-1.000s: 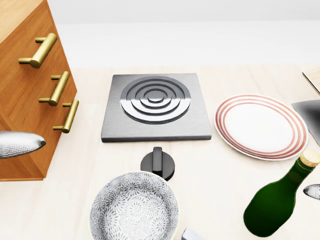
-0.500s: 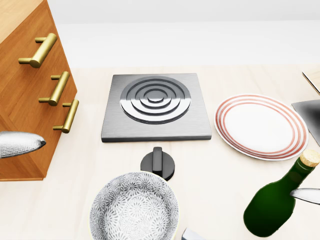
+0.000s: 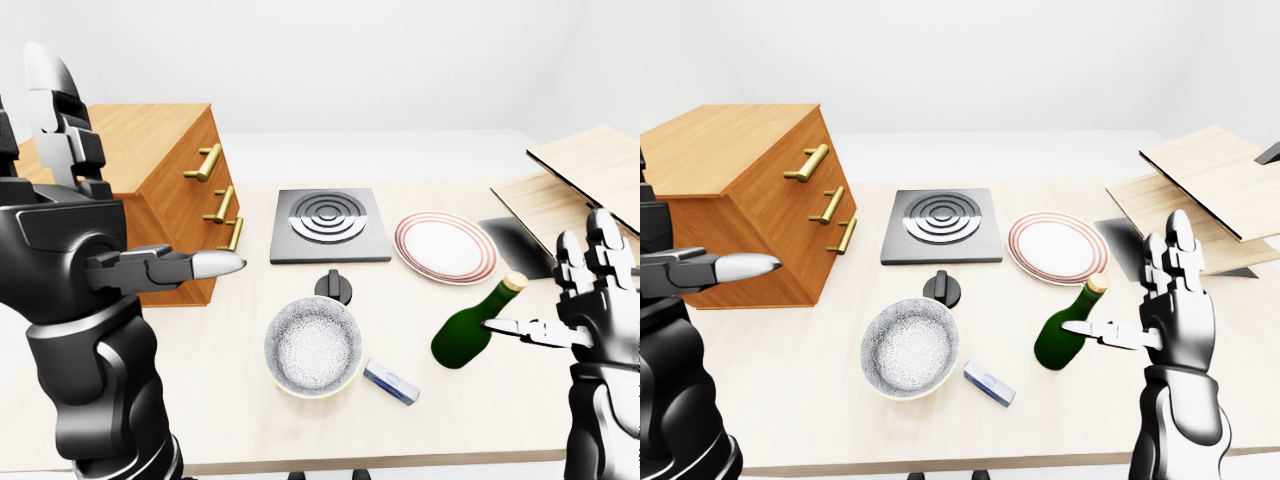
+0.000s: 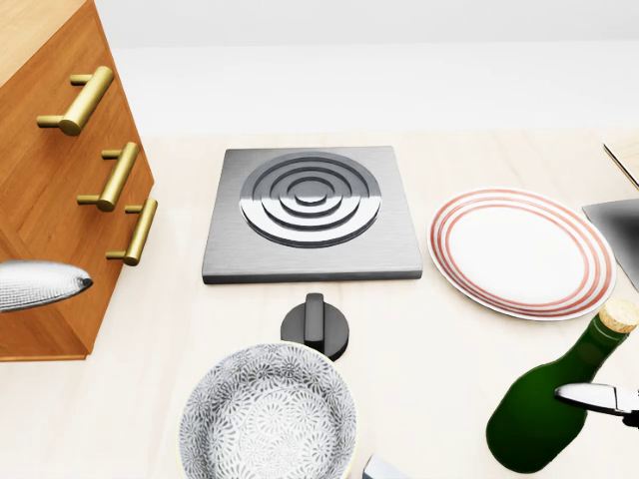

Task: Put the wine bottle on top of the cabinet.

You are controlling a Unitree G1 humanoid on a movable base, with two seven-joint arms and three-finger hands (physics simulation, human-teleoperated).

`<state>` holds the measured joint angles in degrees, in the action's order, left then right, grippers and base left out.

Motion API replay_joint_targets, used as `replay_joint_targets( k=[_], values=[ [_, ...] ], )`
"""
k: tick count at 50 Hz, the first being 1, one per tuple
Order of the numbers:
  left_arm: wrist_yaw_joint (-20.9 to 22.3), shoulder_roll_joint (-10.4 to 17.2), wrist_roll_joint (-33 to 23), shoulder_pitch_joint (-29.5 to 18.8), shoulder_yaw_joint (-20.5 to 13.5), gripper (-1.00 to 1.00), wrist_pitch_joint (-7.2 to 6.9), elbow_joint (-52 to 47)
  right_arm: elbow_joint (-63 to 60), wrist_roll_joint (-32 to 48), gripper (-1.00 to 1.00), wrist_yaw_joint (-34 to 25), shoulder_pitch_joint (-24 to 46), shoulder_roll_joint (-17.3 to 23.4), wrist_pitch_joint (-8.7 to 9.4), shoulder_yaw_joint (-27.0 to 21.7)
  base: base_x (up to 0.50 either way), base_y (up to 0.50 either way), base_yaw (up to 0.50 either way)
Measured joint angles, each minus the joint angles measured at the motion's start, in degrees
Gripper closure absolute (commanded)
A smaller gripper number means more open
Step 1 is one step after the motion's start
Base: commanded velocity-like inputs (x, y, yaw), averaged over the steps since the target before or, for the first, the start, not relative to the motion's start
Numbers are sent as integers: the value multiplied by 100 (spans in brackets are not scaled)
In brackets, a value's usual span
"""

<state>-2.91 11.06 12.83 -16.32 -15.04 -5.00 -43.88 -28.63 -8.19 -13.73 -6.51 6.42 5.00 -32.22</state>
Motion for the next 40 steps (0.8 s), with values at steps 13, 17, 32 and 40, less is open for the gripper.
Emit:
replay_joint_targets(
  k=[13,17,32,40],
  values=[
    [-20,18,25,-41,-1,-100,0,-17,631,-12,-100,75,82,79,0,159,0,0,0],
    [-19,20,25,-47,1,-100,0,-12,825,-25,-100,106,104,107,0,215,0,0,0],
    [8,14,-33,-71,32,-100,0,246,1462,-41,-100,223,212,202,0,458,0,0,0],
    [11,23,-14,-59,11,-100,0,244,1653,-37,-100,284,295,244,0,574,0,0,0]
  ],
)
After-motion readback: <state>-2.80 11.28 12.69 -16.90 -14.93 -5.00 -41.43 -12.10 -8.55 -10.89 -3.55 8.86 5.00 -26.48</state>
